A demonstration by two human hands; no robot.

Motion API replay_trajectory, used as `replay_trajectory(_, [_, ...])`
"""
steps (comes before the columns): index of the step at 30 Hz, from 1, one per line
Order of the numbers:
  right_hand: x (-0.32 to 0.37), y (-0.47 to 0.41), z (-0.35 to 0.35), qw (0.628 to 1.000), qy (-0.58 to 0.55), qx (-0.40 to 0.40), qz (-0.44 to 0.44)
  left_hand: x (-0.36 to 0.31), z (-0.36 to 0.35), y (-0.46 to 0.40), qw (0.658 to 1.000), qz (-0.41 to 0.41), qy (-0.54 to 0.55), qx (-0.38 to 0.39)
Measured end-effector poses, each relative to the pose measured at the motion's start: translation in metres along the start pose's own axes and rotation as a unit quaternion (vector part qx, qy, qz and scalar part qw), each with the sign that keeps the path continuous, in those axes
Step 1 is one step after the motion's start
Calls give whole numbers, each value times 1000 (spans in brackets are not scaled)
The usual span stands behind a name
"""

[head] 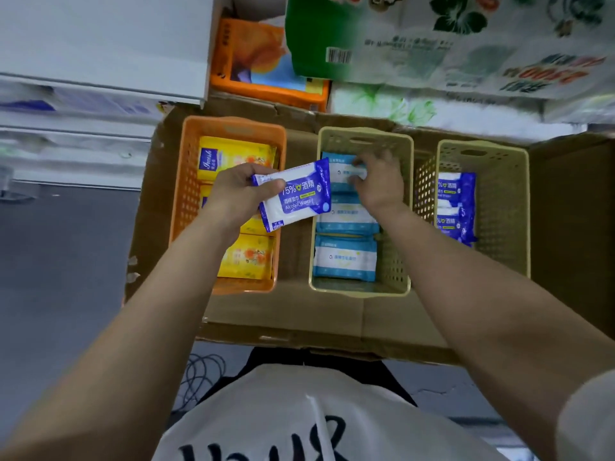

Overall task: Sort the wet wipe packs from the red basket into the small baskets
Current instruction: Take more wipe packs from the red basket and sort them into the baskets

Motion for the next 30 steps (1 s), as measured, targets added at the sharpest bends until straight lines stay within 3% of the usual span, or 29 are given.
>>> replay_trajectory(2, [2, 1, -21, 995, 2, 101, 15, -3, -3, -1, 1000, -5, -9, 0])
replay_trajectory(4, [2, -2, -22, 990, -10, 137, 8, -6, -6, -2, 1000, -7, -17, -1])
replay_trajectory(9, [15, -8, 42, 972, -222, 68, -42, -16, -31, 5, 999, -16, -42, 26])
replay_trajectory(11, [33, 3, 61, 949, -278, 152, -1, -27, -53, 10, 998, -25, -43, 45])
replay_trajectory(14, [25, 22, 82, 934, -217, 281, 46, -51, -95, 17, 998, -37, -19, 56])
replay_trajectory(19, [-74, 5, 147, 961, -196, 193, 2, -73, -176, 27, 995, -32, 88, 40])
replay_trajectory(23, [-174, -7, 172, 980, -173, 47, -82, -53, -241, 40, 998, -22, 24, 61])
replay_trajectory(26, [-205, -8, 151, 983, -137, 75, -93, -28, -275, 46, 996, 7, -53, 71])
replay_trajectory(30, [-210, -14, 120, 989, -68, 119, -52, -22, -275, 40, 993, -21, -120, 1])
Point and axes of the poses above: each hand's wrist, its own y-axis away from the middle knuckle, its own z-axis out of the back of the hand, x = y × z, the point moved 10 cm from there along -y, towards the middle knuckle, and after that the axes turned 5 degrees about -x, right-handed, at the moved point
